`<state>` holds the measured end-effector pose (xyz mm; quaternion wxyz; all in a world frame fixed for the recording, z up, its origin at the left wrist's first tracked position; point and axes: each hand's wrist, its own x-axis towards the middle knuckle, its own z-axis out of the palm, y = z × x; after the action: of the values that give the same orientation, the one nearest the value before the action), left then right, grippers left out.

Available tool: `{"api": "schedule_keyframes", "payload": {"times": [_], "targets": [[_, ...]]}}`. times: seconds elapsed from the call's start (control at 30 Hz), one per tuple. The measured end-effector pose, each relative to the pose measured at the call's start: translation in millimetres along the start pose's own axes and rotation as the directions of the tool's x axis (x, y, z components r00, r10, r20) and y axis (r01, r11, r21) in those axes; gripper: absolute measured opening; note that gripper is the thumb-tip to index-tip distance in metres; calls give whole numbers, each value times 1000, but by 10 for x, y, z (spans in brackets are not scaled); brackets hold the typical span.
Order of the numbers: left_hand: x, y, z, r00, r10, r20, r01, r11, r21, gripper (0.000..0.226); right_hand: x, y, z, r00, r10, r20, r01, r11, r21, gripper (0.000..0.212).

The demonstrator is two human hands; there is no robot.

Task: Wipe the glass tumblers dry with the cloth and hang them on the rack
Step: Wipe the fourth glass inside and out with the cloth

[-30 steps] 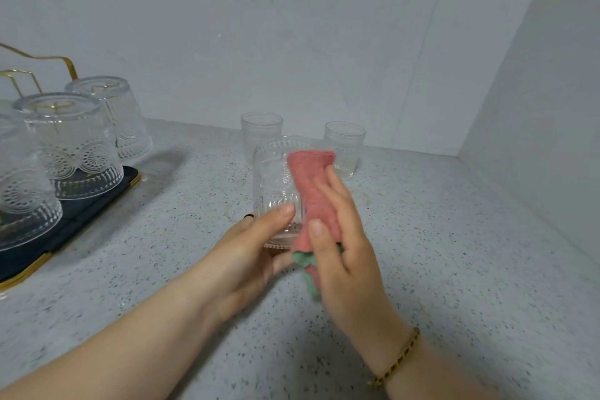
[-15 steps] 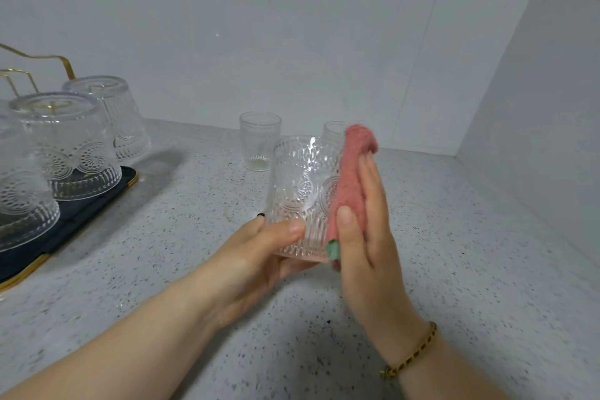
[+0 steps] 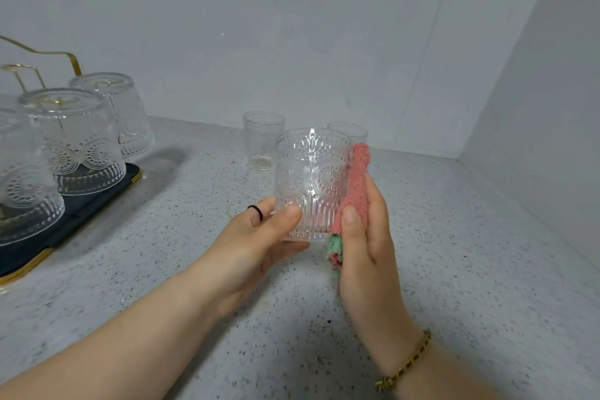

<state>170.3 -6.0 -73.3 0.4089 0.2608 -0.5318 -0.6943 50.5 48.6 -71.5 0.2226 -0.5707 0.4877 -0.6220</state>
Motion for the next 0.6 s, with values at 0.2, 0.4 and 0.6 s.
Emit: {"api": "schedule_keyframes", "payload": {"times": [0.2,0.4,0.6], "targets": [[-24,-107,133,994,-108,32,112,978,-176,49,-14,102,86,999,-47,9,48,977,-206,37],[4,-78,50,997,-51,61,60,984,-167,68,61,85,-8,978,-195,72,207,952,-228,36],[19,-43,47,997,-16,80,40,951,-306,58,37,50,-63,994,-3,110,16,993,-113,35]]}}
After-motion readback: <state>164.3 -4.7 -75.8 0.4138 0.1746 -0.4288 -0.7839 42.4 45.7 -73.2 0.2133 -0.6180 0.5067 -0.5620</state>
